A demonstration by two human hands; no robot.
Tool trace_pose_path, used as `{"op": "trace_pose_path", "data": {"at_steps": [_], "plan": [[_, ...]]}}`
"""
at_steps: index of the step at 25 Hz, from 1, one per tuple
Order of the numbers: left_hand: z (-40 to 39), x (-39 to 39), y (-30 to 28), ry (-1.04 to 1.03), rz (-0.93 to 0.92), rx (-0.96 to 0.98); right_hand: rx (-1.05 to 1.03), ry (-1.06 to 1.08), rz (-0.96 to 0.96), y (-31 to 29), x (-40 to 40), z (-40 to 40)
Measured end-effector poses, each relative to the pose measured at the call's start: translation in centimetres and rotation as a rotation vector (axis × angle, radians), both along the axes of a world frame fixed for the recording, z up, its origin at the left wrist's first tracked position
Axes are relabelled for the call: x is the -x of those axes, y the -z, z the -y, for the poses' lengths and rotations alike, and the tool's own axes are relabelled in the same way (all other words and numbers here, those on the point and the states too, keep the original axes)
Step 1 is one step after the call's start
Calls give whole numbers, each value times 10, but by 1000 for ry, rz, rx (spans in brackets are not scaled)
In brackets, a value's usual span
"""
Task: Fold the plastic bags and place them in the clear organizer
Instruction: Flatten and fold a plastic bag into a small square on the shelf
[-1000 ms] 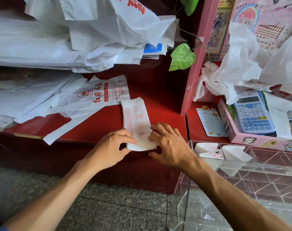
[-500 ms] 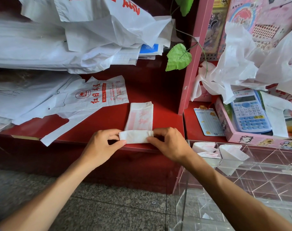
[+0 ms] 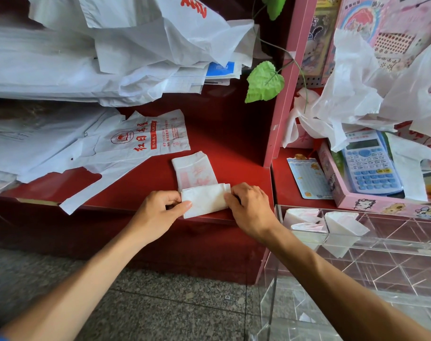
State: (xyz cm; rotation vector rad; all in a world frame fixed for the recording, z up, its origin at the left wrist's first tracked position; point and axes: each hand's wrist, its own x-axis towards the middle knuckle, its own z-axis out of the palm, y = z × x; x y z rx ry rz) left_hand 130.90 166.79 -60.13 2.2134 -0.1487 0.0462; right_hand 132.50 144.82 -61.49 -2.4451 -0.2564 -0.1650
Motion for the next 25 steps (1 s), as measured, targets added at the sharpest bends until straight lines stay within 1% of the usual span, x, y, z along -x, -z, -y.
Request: {"op": "trace_pose_path", "data": {"at_steps": [3, 5, 10, 13, 19, 21, 24, 25], "plan": [[0, -1, 1, -17, 1, -22, 40, -44, -14, 4, -2, 2], [1, -1, 2, -60, 30, -81, 92, -11, -48, 4, -2, 0], [11, 0, -1, -178, 51, -363, 86, 135, -74, -1, 1, -4], [12, 0, -4, -211, 33, -392, 88, 171, -67, 0, 1, -6], [12, 4, -2, -151, 63, -367, 22, 181, -49, -2, -1, -6], [11, 5, -2, -158, 58, -334, -26, 188, 7, 0, -1, -8], [8, 4, 0, -148, 64, -305, -318, 182, 97, -3, 1, -5], [6, 4, 1, -151, 74, -299, -349, 144, 132, -4, 3, -5]]}}
